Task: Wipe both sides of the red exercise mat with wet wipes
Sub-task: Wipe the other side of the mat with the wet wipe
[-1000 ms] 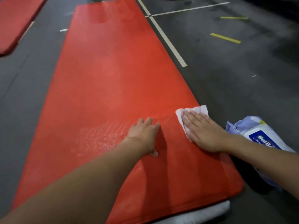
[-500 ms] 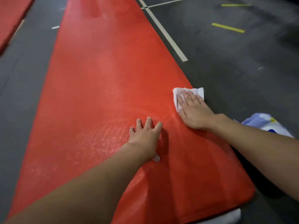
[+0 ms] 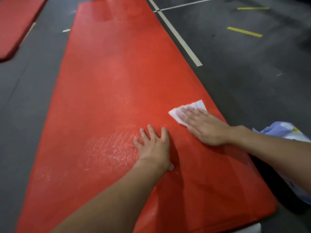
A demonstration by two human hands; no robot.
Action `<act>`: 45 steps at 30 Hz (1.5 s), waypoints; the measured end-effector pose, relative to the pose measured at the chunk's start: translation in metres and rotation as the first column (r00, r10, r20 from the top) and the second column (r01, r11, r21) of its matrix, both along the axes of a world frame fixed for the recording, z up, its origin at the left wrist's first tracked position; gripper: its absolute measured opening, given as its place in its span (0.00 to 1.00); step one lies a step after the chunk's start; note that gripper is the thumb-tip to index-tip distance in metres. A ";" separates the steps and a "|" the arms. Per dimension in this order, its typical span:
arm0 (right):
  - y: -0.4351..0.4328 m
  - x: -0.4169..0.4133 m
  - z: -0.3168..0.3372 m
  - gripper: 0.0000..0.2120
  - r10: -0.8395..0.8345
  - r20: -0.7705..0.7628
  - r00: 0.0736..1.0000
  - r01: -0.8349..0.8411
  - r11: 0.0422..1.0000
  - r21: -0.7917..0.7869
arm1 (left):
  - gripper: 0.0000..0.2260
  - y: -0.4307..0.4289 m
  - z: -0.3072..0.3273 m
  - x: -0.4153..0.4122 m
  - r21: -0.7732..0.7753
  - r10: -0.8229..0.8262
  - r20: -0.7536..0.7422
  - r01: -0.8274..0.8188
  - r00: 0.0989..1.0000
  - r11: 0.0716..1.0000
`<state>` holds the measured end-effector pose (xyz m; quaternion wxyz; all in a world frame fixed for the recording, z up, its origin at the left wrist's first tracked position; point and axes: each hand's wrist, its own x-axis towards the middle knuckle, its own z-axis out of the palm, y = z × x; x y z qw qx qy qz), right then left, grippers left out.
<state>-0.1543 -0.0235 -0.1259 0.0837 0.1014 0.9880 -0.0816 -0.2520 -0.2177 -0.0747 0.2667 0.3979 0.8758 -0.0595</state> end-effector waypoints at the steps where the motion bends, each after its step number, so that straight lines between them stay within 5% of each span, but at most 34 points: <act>1: 0.006 -0.008 0.003 0.28 -0.083 0.022 0.996 0.083 0.997 -0.005 | 0.54 0.000 0.000 0.000 -0.010 0.018 0.008 -0.018 1.000 1.000; 4: -0.004 -0.023 0.005 0.29 -0.232 0.031 0.972 0.231 0.973 0.029 | 0.55 0.002 0.000 -0.001 -0.028 0.006 -0.002 -0.006 1.000 1.000; 9: -0.006 -0.001 0.005 0.29 0.081 0.063 0.995 -0.079 0.997 -0.019 | 0.57 0.002 -0.004 -0.003 -0.008 0.017 0.005 -0.017 1.000 1.000; 13: 0.001 -0.027 0.009 0.28 -0.182 0.056 0.982 0.179 0.983 0.047 | 0.57 0.001 -0.008 -0.005 0.013 0.031 -0.005 -0.031 1.000 0.999; 18: -0.025 -0.010 0.006 0.28 0.134 0.024 0.991 -0.134 0.991 -0.004 | 0.56 -0.007 -0.004 -0.003 -0.021 0.140 -0.017 -0.140 0.990 0.990; 23: -0.025 -0.039 0.013 0.28 -0.156 0.068 0.985 0.156 0.988 0.014 | 0.58 -0.036 -0.001 -0.020 -0.026 0.092 0.025 -0.092 0.995 0.995; 27: -0.046 -0.022 0.004 0.30 0.148 0.033 0.988 -0.148 0.989 -0.002 | 0.54 -0.069 0.008 -0.055 -0.068 -0.098 -0.045 0.095 0.994 0.993; 32: -0.029 -0.046 0.012 0.27 -0.118 0.066 0.991 0.116 0.993 0.034 | 0.53 -0.074 0.005 -0.045 -0.071 0.108 -0.071 -0.113 0.992 0.991; 37: -0.066 -0.026 0.003 0.28 0.243 0.023 0.970 -0.242 0.970 -0.030 | 0.53 -0.073 0.009 -0.047 -0.055 0.193 -0.009 -0.193 0.981 0.980; 42: -0.053 -0.056 0.008 0.28 -0.071 0.022 0.997 0.071 0.997 0.011 | 0.52 -0.076 0.011 -0.047 -0.047 0.183 -0.032 -0.184 0.983 0.982; 45: -0.083 -0.045 -0.002 0.31 0.147 -0.016 0.989 -0.147 0.989 0.003 | 0.51 -0.077 0.009 -0.048 -0.019 0.176 -0.050 -0.177 0.983 0.984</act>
